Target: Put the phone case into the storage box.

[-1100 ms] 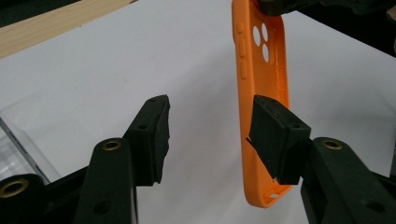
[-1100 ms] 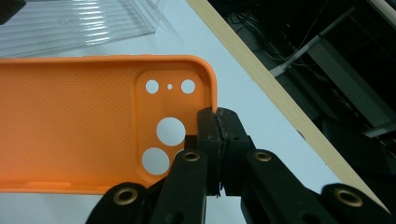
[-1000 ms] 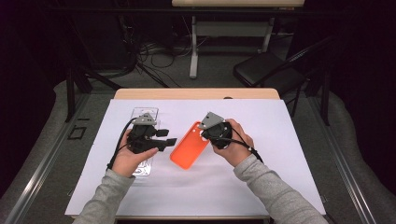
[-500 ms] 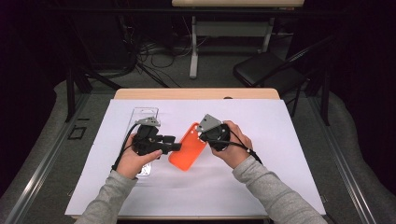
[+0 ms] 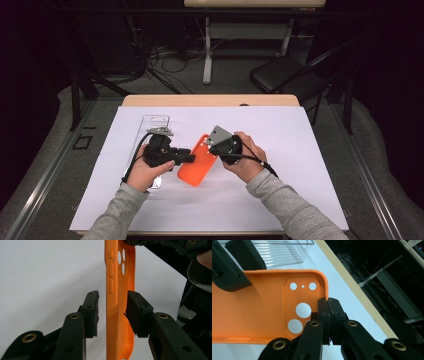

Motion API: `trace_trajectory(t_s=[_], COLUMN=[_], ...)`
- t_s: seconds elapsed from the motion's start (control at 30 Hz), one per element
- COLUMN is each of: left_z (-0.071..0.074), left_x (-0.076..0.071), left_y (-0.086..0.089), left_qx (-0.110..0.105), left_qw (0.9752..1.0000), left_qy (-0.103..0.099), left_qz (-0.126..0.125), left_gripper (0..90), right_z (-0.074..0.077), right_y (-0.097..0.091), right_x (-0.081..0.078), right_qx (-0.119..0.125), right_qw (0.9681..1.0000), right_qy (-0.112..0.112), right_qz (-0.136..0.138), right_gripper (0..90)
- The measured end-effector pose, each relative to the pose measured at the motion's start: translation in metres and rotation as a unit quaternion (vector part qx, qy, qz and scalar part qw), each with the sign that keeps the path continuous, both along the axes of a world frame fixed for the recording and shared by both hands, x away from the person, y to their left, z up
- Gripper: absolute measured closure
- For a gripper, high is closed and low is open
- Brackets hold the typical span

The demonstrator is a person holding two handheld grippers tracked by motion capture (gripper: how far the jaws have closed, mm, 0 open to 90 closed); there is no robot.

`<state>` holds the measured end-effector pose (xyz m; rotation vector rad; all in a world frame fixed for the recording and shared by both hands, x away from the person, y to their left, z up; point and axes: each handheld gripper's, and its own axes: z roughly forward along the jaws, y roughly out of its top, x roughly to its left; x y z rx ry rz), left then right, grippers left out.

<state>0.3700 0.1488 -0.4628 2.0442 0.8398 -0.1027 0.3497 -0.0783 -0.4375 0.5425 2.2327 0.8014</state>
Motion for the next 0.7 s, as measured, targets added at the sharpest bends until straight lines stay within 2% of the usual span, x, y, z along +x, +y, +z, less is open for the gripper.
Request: trace_trajectory(t_s=[0.7], left_z=[-0.0047], left_x=[0.0018], left_y=[-0.0019], left_qx=[0.0], left_qw=[0.9995], left_qy=[0.03], left_qz=[-0.012], left_gripper=[71.6], right_z=[-0.0008], right_y=[0.0041], right_x=[-0.0031], right_qx=[0.002], right_qw=[1.0], right_qy=[-0.003], right_qz=[0.008], right_gripper=[89.4])
